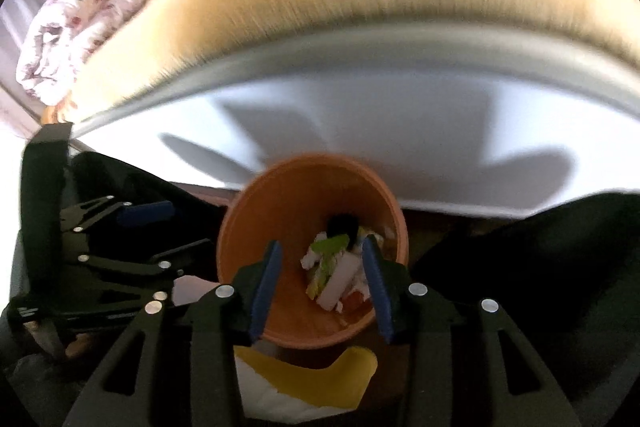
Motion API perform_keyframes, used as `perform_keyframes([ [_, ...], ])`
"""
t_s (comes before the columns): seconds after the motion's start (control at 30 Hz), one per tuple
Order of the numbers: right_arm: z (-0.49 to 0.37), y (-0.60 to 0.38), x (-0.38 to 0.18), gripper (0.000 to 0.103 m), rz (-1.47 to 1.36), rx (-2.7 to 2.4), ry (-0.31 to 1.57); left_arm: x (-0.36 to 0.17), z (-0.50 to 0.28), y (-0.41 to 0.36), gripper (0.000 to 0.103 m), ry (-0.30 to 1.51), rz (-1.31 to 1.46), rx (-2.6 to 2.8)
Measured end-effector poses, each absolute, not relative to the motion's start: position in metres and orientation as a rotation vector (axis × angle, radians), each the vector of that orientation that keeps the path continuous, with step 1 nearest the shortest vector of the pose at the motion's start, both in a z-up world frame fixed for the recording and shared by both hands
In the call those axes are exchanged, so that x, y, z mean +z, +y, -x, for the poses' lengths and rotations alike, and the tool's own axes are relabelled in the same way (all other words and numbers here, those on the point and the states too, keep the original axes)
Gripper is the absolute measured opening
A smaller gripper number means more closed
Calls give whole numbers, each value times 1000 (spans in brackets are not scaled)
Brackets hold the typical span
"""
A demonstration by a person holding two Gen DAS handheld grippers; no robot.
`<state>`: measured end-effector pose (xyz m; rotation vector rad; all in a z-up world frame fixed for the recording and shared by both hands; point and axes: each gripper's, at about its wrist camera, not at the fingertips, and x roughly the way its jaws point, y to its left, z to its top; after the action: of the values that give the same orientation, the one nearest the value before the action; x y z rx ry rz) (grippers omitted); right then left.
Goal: Collect trash
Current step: 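Raise both open tools back over the bed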
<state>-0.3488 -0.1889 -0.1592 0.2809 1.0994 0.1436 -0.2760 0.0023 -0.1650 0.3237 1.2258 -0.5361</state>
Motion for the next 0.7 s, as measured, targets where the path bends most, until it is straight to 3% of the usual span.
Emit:
perform_keyframes([
  [0.23, 338, -221, -64, 55, -241, 159, 914, -84, 270, 5, 74, 992, -329, -539],
  [0.4, 301, -268, 5, 56, -203, 78, 783, -31, 232, 3, 76, 871, -250, -523],
  [0.7, 218, -323, 45, 63, -232, 1, 733, -1, 146, -22, 77, 781, -200, -442],
])
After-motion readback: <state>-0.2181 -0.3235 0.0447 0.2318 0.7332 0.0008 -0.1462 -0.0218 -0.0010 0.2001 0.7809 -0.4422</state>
